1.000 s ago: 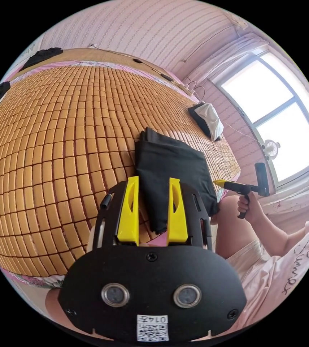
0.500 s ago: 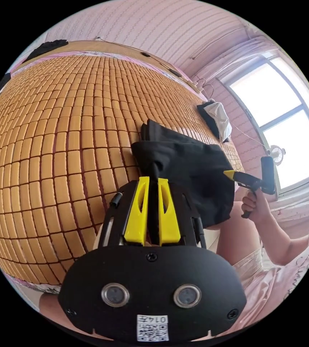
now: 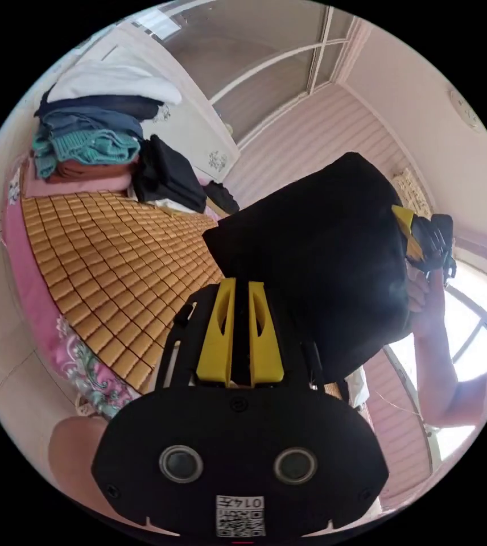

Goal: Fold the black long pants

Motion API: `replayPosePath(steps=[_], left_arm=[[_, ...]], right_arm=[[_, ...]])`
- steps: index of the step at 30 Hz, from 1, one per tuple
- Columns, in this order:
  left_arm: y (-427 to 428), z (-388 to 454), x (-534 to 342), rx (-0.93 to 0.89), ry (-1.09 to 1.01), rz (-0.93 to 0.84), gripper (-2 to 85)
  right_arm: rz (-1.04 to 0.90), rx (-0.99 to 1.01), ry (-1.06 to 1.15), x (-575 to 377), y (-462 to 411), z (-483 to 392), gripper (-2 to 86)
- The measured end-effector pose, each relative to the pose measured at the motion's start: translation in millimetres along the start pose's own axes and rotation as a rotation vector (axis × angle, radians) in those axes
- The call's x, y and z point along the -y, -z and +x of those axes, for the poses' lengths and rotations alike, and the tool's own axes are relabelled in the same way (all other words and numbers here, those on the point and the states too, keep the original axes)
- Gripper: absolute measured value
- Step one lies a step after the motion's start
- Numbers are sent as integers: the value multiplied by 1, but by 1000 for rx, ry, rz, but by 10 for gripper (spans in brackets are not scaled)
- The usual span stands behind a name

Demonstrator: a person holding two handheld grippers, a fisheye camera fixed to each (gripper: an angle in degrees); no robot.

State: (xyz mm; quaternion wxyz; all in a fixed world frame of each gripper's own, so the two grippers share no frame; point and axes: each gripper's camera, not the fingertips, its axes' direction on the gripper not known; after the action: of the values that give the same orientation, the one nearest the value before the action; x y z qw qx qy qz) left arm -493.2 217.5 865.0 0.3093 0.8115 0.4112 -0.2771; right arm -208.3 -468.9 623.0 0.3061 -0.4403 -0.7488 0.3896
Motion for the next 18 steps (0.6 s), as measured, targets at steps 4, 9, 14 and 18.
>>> replayPosePath(steps=[4, 9, 14, 18], left_arm=[[33, -6, 75, 140, -114, 261, 41], [-13, -7, 225, 239, -269, 203, 60], [-54, -14, 254, 395, -307, 60, 67], [-29, 5, 184, 357, -443, 55, 55]], right_arm=[[-1, -60, 38, 85, -21, 46, 31], [-113, -278, -169, 247, -73, 196, 63], [-205, -356, -410, 260, -146, 269, 76], [-269, -306, -340, 205, -176, 242, 76]])
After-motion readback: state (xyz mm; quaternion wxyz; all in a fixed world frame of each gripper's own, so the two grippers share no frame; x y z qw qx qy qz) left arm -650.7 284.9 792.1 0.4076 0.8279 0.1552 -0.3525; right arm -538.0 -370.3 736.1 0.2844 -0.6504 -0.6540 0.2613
